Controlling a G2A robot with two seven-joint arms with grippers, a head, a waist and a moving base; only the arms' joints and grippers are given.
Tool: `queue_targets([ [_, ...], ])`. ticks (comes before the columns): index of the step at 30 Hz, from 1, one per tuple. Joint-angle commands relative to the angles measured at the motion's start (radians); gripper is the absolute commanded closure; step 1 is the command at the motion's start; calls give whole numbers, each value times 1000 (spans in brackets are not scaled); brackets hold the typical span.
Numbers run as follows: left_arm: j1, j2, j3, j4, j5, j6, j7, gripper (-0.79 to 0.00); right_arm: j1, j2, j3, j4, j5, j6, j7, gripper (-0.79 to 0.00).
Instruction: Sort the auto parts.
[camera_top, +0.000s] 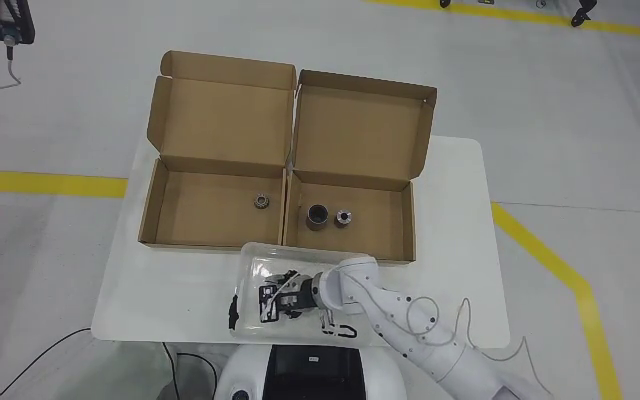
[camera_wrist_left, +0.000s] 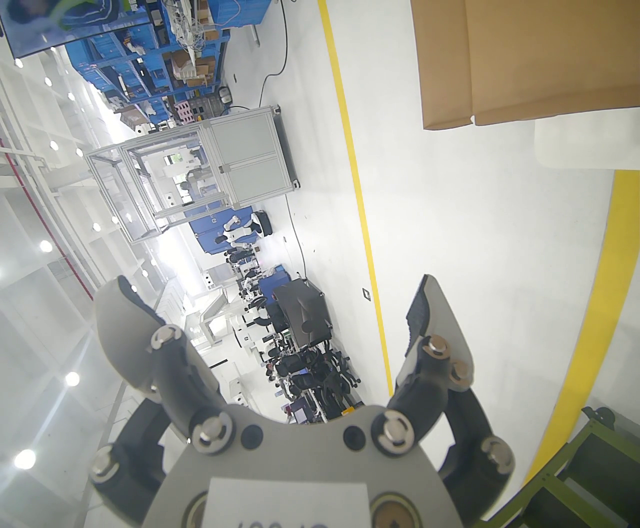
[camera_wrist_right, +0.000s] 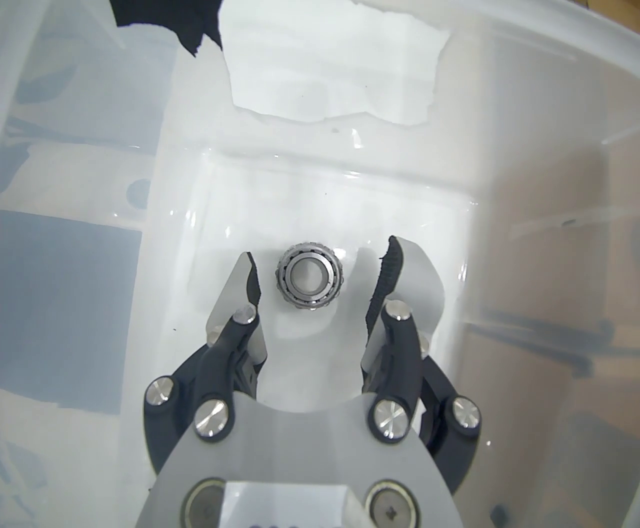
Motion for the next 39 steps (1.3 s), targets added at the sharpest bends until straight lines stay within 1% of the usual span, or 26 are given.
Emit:
queue_targets([
  [1,0,0,0,0,0,0,0,-785,1,0,-6,1,-13,10,-7,-197],
  [2,0,0,0,0,0,0,0,-785,1,-1,-7,2,-19,19,-7,-86],
  [4,0,0,0,0,0,0,0,-785,1,-1,-11,3,-25,31,-8,-52],
  [6,0,0,0,0,0,0,0,-785,2,-2,-13,-4,-35,45,-19,0],
  [12,0,0,0,0,0,0,0,-785,-11,6,-5,-34,-63,73,-45,0],
  [16,0,0,0,0,0,0,0,-785,-32,15,24,-48,-42,90,-79,0],
  [18,0,0,0,0,0,0,0,-785,-44,22,46,-56,-22,85,-106,0],
  [22,0,0,0,0,0,0,0,-785,-64,40,83,-95,-30,64,-131,0],
  [25,0,0,0,0,0,0,0,-785,-83,55,106,-152,-41,36,-178,0],
  [30,0,0,0,0,0,0,0,-785,-107,72,153,-228,-29,32,-277,0],
  [32,0,0,0,0,0,0,0,-785,-104,75,169,-249,-16,38,-312,0],
  [35,0,0,0,0,0,0,0,-785,-83,72,177,-283,14,48,-331,0],
  [39,0,0,0,0,0,0,0,-785,-31,59,169,-303,88,58,-319,0],
])
